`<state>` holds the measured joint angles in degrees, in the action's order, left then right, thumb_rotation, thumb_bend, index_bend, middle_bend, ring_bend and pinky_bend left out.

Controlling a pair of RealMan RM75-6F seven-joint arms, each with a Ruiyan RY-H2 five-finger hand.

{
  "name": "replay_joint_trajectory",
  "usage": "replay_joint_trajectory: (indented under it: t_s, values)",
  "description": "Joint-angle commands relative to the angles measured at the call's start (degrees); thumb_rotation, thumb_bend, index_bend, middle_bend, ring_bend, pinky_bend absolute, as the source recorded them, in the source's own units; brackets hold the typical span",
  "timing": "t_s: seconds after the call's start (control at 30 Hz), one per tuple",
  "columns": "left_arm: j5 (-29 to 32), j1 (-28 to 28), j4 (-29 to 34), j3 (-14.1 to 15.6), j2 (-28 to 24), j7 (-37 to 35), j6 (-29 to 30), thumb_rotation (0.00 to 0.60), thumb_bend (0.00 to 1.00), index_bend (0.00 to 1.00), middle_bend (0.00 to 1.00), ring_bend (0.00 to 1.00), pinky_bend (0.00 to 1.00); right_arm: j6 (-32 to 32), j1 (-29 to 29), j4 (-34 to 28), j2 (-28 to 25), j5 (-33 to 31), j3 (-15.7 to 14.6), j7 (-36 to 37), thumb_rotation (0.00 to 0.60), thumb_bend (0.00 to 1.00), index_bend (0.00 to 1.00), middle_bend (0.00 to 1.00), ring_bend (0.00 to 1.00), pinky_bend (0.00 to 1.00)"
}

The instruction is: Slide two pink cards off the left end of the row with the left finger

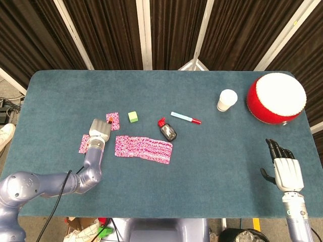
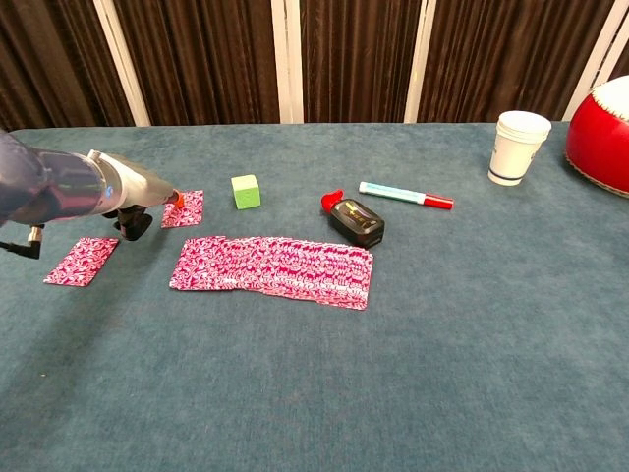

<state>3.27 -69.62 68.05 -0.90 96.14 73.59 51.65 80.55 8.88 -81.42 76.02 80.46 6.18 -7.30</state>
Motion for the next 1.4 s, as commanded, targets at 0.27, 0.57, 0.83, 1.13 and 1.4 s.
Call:
replay_joint_trajectory:
  t_s: [0.27, 0.57, 0.83, 1.13, 1.4]
  values:
    - [0.6, -1.4, -6.5, -2.1, 3.8, 3.8, -1.7, 0.600, 0.99, 0.04, 0.82, 0.80, 0.70, -0.9, 0.3, 0.8, 0.6, -0.7, 0.1, -0.4, 0.600, 0.28, 0.01, 0.15, 0.23, 0.24]
    - [-3.1, -0.8, 9.4, -4.4, -5.1, 1.7, 5.6, 0.600, 0.99, 0.03, 0.82, 0.80, 0.70, -0.8, 0.3, 0.7, 0.5, -0.4, 0.1, 0.2, 0.600, 0.28, 0.01, 0.15, 0.23, 0.24]
    - [-4.1, 1.3, 30.3, -5.1, -18.5, -0.6, 14.8, 0.600, 0.85, 0.03, 0.74, 0.73, 0.70, 0.7, -0.1, -1.0, -0.1, 1.0, -0.3, 0.4, 0.600, 0.28, 0.01, 0.15, 0.23, 0.24]
    - [-27.1, 15.9, 55.7, -1.1, -38.7, -19.5, 17.0, 0.600, 0.39, 0.03, 0.24, 0.28, 0.53, 2.0, -0.6, -2.6, -1.1, 2.3, -0.7, 1.5, 0.600, 0.28, 0.01, 0.15, 0.23, 0.24]
    - [-64.2, 35.4, 54.2, 9.8, -43.6, -38.6, 26.5, 0.600, 0.35, 0.03, 0.07, 0.11, 0.39, 2.8, -0.8, -3.3, -1.6, 2.9, -0.5, 2.5, 0.600, 0.28, 0.01, 0.15, 0.23, 0.24]
